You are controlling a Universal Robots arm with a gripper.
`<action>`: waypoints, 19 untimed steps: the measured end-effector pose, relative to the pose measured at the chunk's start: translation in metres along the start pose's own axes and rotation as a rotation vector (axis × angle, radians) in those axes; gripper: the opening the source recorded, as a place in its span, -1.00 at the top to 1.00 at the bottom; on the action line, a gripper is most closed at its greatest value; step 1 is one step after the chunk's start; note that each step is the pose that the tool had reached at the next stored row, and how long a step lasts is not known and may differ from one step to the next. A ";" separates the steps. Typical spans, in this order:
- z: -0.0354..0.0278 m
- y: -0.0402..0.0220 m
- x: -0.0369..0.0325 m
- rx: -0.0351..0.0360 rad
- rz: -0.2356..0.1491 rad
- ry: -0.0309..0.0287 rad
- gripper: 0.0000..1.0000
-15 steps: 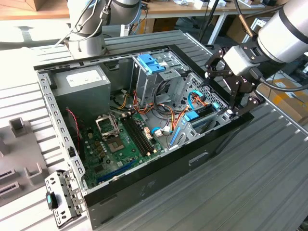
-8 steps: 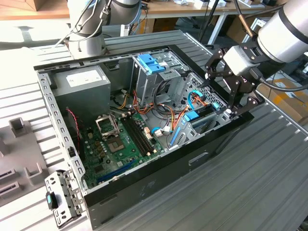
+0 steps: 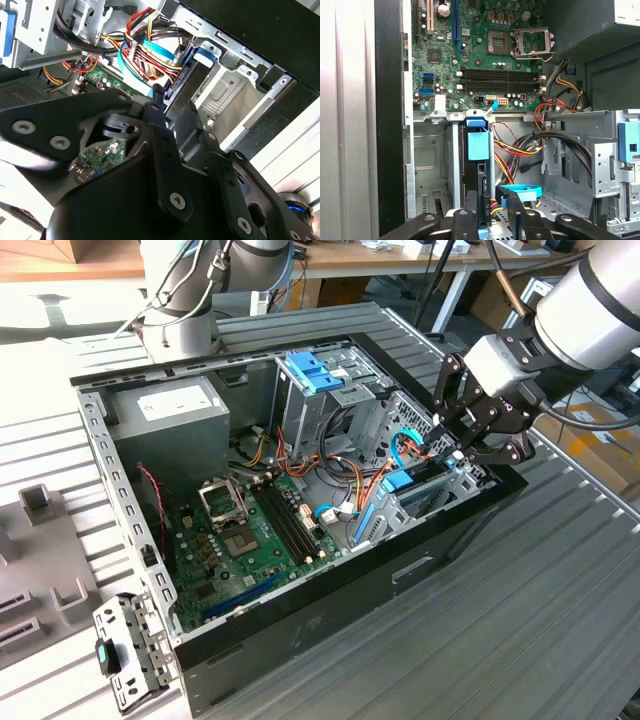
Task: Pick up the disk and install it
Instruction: 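Insert the second disk wire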
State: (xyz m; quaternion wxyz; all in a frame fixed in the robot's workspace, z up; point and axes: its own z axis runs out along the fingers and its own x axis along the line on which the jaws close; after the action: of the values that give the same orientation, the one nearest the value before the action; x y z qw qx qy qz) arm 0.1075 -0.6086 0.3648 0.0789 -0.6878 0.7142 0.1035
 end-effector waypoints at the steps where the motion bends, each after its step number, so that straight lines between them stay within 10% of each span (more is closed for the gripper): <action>1: 0.0000 0.0000 0.0000 0.0000 0.000 0.0000 0.32; 7: 0.0002 0.0000 -0.0013 0.0001 0.000 0.0013 0.32; 12: 0.0064 0.0008 -0.0238 0.0005 0.000 0.0113 0.32; 19: 0.0106 0.0009 -0.0244 0.0008 0.001 0.0182 0.32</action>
State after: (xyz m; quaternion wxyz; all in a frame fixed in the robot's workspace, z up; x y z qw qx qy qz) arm 0.1073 -0.5823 0.3608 0.0726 -0.6884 0.7151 0.0970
